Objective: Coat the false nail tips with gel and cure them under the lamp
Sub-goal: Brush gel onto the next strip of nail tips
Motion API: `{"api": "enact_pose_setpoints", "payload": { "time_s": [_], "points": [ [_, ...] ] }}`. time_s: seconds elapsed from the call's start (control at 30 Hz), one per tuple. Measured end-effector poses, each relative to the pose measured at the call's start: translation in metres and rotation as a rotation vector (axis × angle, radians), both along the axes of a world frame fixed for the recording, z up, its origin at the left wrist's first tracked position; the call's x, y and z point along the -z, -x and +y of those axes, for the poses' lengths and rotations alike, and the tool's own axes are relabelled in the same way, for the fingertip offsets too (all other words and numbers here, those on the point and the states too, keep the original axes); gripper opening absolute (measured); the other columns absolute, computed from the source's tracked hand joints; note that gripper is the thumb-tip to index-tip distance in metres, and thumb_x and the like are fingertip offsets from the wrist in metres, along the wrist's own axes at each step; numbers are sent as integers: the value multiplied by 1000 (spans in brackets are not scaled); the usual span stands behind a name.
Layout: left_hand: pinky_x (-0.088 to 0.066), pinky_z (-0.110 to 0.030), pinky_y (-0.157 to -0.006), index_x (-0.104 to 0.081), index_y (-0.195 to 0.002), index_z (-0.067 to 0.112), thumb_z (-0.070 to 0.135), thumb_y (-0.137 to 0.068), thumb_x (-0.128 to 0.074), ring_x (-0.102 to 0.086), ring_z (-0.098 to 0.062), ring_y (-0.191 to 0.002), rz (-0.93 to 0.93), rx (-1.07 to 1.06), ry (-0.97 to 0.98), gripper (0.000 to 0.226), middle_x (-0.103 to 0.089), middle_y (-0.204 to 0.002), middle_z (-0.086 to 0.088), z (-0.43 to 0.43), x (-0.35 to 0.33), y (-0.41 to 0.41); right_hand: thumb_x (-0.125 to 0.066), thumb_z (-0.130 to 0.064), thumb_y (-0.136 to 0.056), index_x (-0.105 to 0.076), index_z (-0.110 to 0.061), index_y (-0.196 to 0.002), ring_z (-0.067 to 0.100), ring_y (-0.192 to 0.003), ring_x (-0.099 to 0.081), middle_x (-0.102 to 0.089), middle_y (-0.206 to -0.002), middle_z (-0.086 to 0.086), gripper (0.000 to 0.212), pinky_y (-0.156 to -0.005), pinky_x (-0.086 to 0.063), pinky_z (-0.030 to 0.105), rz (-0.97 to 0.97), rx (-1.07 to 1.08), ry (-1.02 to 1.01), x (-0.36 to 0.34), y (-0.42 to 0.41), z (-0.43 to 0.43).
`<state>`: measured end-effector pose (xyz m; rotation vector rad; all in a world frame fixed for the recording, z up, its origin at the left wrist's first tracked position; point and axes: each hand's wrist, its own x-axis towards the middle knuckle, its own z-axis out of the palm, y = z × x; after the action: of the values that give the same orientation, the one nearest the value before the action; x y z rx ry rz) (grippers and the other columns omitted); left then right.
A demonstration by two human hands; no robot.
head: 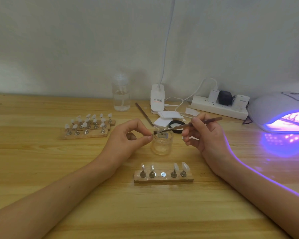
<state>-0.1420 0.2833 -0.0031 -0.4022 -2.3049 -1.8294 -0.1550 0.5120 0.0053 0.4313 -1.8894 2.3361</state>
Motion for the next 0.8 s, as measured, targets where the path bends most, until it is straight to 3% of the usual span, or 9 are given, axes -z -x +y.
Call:
{"api": "enact_pose_setpoints", "payload": {
  "time_s": [0.17,0.23,0.33,0.43,0.6,0.8],
  "points": [
    [-31,-12,-47,-67,-75,21,16,-82,-78,-33,-6,-49,20,2,7,13,-44,-54,-1,0,1,0,-57,-26,-92,-51,-15,-82,14,-58,-62,-67,-67,6,16,-54,-51,23,-14,49,26,1,2,3],
    [-32,-13,-47,-67,-75,21,15,-82,-77,-34,-6,-48,30,3,9,14,-47,-52,5,0,1,0,-58,-30,-89,-50,-14,-83,15,-59,-62,-67,-68,7,19,-54,-51,23,9,15,14,0,1,2],
    [-33,-15,-49,-67,-76,20,13,-82,-76,-35,-8,-50,41,1,7,13,-54,-58,-2,0,1,0,-59,-31,-88,-50,-13,-84,16,-59,-63,-67,-69,7,20,-53,-51,24,-1,34,-15,0,0,0],
    [-33,-13,-49,-67,-77,17,12,-83,-76,-35,-7,-49,47,1,5,12,-53,-57,7,0,1,0,-58,-29,-89,-51,-15,-82,15,-58,-62,-67,-67,7,17,-52,-51,23,-25,63,23,1,2,2],
    [-32,-16,-50,-67,-77,18,14,-82,-76,-35,-8,-50,59,-2,16,11,-53,-64,-12,0,0,-1,-59,-32,-88,-51,-13,-85,17,-60,-63,-67,-70,8,21,-53,-51,23,5,0,-8,0,0,0],
    [-33,-14,-50,-68,-78,17,14,-83,-76,-35,-7,-49,54,-1,11,10,-51,-56,5,-1,0,-2,-57,-32,-90,-52,-14,-85,16,-61,-64,-68,-70,7,19,-52,-51,22,25,26,-5,1,1,3]
  ]
}}
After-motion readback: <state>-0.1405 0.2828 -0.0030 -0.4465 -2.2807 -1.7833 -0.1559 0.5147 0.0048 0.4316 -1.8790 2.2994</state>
